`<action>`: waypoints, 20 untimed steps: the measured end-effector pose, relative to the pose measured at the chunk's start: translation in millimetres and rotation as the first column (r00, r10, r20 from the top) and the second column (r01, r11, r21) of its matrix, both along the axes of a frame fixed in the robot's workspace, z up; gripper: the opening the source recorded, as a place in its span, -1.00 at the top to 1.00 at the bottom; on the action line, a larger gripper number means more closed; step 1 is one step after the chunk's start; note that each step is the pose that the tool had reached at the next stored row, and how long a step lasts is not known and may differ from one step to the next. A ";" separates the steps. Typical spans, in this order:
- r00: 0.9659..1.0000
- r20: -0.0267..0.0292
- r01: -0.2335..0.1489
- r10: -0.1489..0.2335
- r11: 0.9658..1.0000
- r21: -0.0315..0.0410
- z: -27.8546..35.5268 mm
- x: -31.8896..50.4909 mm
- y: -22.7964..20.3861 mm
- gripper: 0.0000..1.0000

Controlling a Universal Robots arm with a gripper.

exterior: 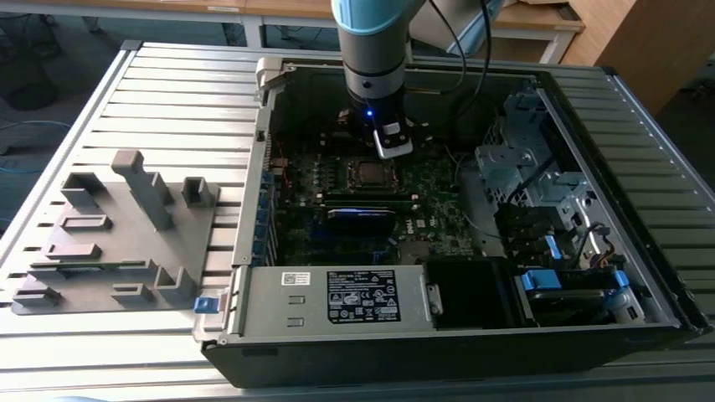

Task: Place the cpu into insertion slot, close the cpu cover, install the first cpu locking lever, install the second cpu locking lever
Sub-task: 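Install the first cpu locking lever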

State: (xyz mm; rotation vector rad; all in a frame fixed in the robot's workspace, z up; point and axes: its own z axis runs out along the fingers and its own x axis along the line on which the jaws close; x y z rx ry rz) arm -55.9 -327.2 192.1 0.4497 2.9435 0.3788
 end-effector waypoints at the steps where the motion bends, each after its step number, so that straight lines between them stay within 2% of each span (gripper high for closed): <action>1: 1.000 0.000 0.000 0.000 1.000 0.000 0.0 0.0 0.0 0.79; 12: 1.000 0.001 0.000 0.000 1.000 0.005 4.2 0.1 0.0 0.79; 20: 1.000 0.011 0.000 0.000 1.000 0.004 3.6 0.0 -1.6 0.79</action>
